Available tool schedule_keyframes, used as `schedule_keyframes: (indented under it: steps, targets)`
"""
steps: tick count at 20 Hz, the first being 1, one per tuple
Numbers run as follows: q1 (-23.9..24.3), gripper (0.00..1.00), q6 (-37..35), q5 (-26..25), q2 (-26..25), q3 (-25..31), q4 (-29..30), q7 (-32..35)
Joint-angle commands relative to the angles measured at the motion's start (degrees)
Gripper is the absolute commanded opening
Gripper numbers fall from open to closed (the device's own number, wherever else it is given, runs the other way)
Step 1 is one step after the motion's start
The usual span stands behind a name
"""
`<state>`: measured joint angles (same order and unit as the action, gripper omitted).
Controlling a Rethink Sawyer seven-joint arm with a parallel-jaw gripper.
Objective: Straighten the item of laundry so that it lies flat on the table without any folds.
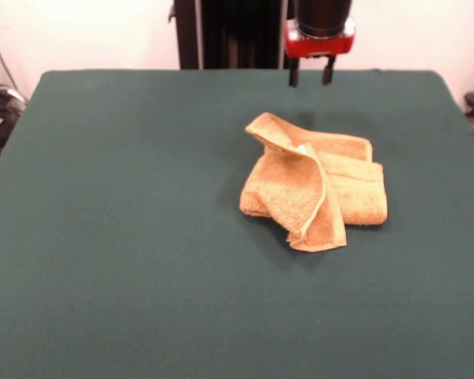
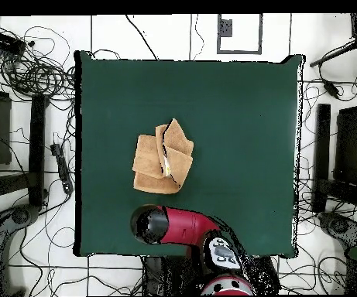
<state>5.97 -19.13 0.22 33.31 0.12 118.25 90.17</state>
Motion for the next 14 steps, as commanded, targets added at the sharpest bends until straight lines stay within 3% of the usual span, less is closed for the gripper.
schedule_keyframes:
  steps: [1,14]
  targets:
    - [-1.37,1.0,2.33,-0.39,0.22,4.56,-1.55,8.09]
    - [-1.8,1.0,1.59,-0.16,0.38,4.12,-2.28,8.25]
